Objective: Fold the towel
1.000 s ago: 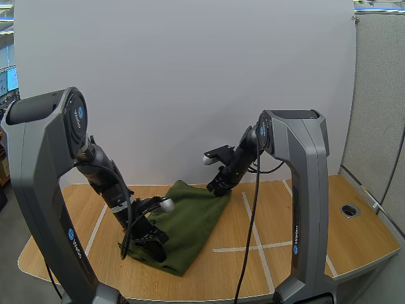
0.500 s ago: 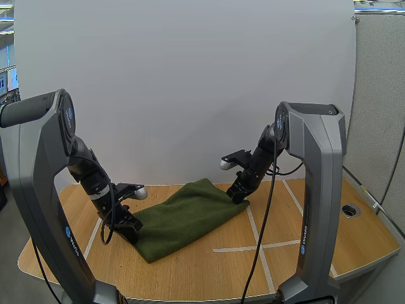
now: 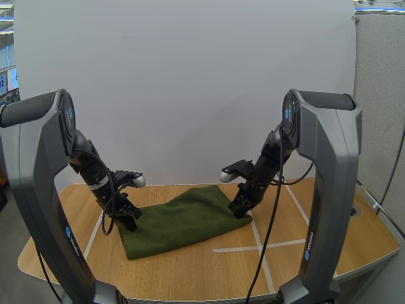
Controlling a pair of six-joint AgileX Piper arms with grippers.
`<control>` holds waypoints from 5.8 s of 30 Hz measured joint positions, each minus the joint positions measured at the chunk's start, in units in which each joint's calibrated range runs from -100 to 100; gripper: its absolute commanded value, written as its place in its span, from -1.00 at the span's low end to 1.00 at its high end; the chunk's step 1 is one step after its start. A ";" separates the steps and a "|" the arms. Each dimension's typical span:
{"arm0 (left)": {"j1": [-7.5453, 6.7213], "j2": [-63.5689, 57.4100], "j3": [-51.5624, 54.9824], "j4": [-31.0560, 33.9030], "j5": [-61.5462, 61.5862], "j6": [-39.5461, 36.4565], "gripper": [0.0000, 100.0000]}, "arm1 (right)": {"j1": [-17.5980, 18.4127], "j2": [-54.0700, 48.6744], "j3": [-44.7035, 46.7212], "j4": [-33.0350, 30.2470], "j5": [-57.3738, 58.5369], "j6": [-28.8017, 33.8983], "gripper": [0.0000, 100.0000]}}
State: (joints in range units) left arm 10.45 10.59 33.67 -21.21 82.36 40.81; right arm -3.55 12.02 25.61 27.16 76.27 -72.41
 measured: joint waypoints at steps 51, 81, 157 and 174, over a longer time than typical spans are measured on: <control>0.00 2.51 -13.56 -11.42 6.13 0.98 -1.00 | 5.09 -0.75 -5.52 20.70 -9.90 -3.27 -1.00; 0.00 10.34 -11.55 -11.53 -8.60 0.98 -1.00 | 4.55 7.87 -7.13 17.35 -24.53 -3.09 -1.00; 0.00 -7.00 0.30 -12.84 -2.77 4.77 -1.00 | -6.73 -1.01 -4.60 14.71 5.94 2.24 0.95; 0.00 -2.52 6.20 -13.29 -13.86 7.53 -1.00 | -6.73 2.40 1.42 17.38 4.59 0.63 0.89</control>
State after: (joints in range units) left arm 10.45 8.07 39.86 -34.51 68.50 48.33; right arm -10.28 14.42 27.02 44.53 80.86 -71.78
